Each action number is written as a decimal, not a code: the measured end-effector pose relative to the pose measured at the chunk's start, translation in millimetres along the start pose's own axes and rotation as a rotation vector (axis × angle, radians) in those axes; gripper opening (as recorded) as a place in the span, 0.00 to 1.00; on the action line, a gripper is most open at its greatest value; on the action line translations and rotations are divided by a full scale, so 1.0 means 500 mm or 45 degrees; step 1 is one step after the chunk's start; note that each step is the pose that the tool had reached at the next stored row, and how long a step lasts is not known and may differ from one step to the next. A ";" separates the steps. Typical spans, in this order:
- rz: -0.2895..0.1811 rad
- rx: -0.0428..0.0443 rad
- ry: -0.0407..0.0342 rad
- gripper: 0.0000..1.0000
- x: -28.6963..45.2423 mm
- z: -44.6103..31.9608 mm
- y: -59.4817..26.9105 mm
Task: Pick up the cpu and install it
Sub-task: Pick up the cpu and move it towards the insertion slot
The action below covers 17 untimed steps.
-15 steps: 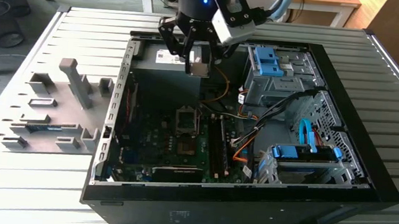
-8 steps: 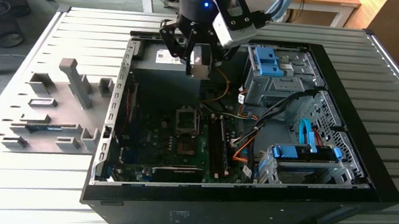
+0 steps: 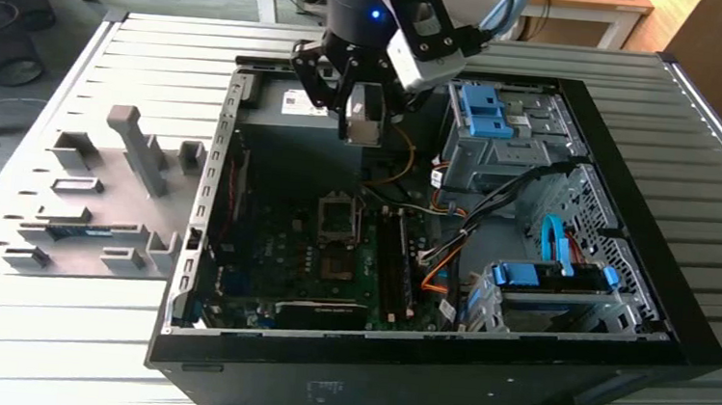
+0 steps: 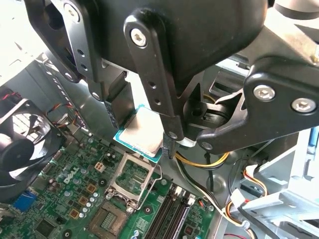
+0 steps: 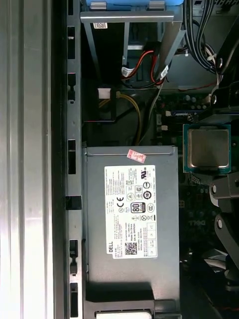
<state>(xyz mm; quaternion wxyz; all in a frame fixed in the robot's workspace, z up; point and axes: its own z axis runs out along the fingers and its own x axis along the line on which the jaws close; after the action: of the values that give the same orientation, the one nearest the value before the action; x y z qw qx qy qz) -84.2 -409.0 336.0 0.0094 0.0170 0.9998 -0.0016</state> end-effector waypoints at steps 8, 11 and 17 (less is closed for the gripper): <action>0.000 0.000 0.0000 0.47 -0.004 0.009 0.000; 0.000 0.000 -0.0001 0.47 -0.005 0.012 0.000; 0.000 0.000 0.0000 0.47 -0.008 0.019 0.000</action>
<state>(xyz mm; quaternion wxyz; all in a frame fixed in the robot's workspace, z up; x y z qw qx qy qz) -80.2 -409.3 326.6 0.0094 0.0170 0.9998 -0.0016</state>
